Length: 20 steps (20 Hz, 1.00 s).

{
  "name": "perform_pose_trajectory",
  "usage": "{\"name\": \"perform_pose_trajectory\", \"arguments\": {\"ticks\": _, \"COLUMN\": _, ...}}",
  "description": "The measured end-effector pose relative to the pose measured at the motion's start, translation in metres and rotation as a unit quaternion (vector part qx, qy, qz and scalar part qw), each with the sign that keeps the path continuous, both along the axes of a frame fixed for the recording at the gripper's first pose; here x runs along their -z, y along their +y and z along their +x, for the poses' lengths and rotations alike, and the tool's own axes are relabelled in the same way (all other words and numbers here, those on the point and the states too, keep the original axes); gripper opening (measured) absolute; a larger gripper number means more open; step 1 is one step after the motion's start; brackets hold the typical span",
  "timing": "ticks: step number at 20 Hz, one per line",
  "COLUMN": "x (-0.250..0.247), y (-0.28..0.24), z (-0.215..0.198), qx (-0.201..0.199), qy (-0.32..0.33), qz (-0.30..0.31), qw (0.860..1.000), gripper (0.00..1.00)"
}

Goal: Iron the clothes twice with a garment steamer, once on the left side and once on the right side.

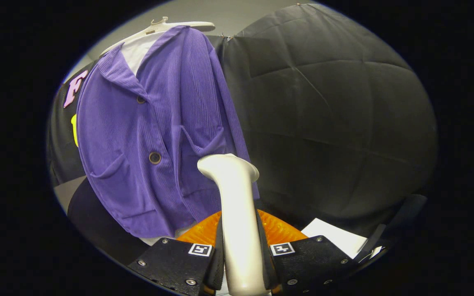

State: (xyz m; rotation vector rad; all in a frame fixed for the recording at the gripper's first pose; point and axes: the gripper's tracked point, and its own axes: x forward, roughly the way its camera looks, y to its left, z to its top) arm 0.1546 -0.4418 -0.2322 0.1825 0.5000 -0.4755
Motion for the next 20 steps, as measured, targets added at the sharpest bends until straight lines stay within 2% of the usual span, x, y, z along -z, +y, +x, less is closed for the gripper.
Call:
{"name": "perform_pose_trajectory", "arguments": {"ticks": 4, "x": 0.023, "y": 0.030, "z": -0.009, "qx": -0.040, "qy": 0.039, "qz": 0.015, "qw": 0.998, "gripper": 0.37}}
{"name": "perform_pose_trajectory", "arguments": {"ticks": 9, "x": 0.008, "y": 0.057, "z": -0.026, "qx": -0.096, "qy": 0.026, "qz": 0.017, "qw": 0.995, "gripper": 0.37}}
{"name": "perform_pose_trajectory", "arguments": {"ticks": 16, "x": -0.055, "y": 0.101, "z": -0.054, "qx": -0.186, "qy": -0.018, "qz": 0.001, "qw": 0.982, "gripper": 0.37}}
{"name": "perform_pose_trajectory", "arguments": {"ticks": 20, "x": -0.095, "y": 0.129, "z": -0.069, "qx": -0.219, "qy": -0.054, "qz": -0.003, "qw": 0.974, "gripper": 0.37}}
